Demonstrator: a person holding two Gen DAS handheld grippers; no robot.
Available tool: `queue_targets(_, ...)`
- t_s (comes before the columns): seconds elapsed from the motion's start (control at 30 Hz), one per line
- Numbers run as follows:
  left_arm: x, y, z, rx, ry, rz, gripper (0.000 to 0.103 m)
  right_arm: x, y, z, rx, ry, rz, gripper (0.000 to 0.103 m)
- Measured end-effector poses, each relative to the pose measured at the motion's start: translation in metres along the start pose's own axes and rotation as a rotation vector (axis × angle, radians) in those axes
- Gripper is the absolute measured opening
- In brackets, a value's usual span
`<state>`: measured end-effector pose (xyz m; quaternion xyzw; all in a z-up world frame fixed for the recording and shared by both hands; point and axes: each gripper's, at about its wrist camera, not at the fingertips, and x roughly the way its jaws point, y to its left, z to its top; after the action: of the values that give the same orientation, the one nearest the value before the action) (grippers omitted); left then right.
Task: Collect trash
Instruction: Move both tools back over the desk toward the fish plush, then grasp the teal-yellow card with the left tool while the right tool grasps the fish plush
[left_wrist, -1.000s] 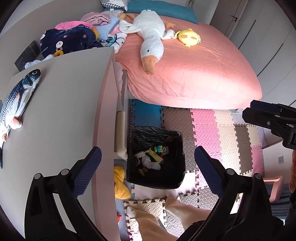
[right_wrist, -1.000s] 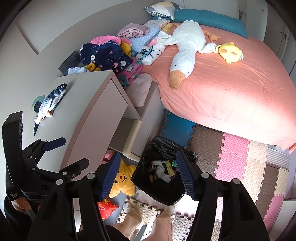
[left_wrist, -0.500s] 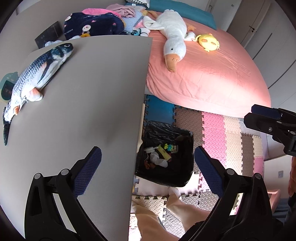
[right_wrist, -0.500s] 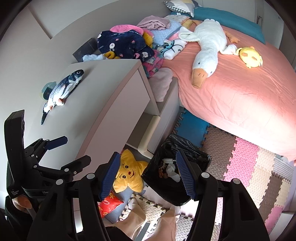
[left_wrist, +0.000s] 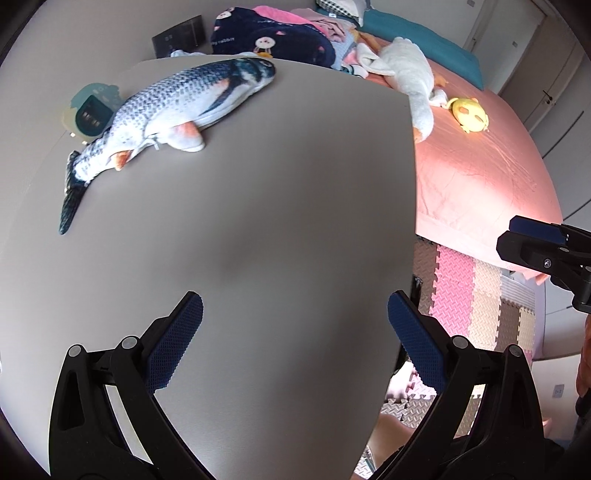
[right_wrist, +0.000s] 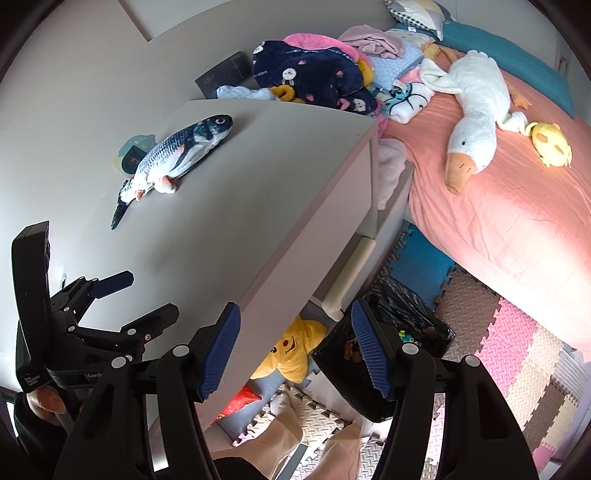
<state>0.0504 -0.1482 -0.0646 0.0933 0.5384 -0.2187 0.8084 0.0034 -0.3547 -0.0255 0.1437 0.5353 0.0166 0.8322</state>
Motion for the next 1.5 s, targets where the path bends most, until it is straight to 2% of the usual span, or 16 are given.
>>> queue_targets(0.07, -0.003, 0.013, -0.001, -0.025, -0.005, 0.012, 0.097, 0.005, 0.011, 0.005, -0.017, 0.006, 0.010, 0.067)
queue_targets(0.3, -0.013, 0.056, -0.005, -0.102, -0.021, 0.056, 0.097, 0.023, 0.048, 0.025, -0.061, 0.021, 0.048, 0.068)
queue_targets(0.4, -0.017, 0.071, -0.007, -0.123, -0.026, 0.071, 0.097, 0.031, 0.062, 0.035, -0.061, 0.023, 0.057, 0.074)
queue_targets(0.67, -0.023, 0.104, -0.003, -0.163, -0.043, 0.101, 0.097, 0.054, 0.094, 0.064, -0.063, 0.030, 0.059, 0.074)
queue_targets(1.03, -0.020, 0.153, 0.022, -0.251, -0.080, 0.125, 0.097, 0.084, 0.117, 0.098, -0.012, 0.054, 0.063, 0.074)
queue_targets(1.3, -0.022, 0.188, 0.053, -0.272, -0.117, 0.161, 0.097, 0.105, 0.131, 0.124, 0.034, 0.060, 0.060, 0.074)
queue_targets(1.5, -0.022, 0.209, 0.077, -0.305, -0.142, 0.131, 0.097, 0.119, 0.141, 0.140, 0.081, 0.070, 0.097, 0.074)
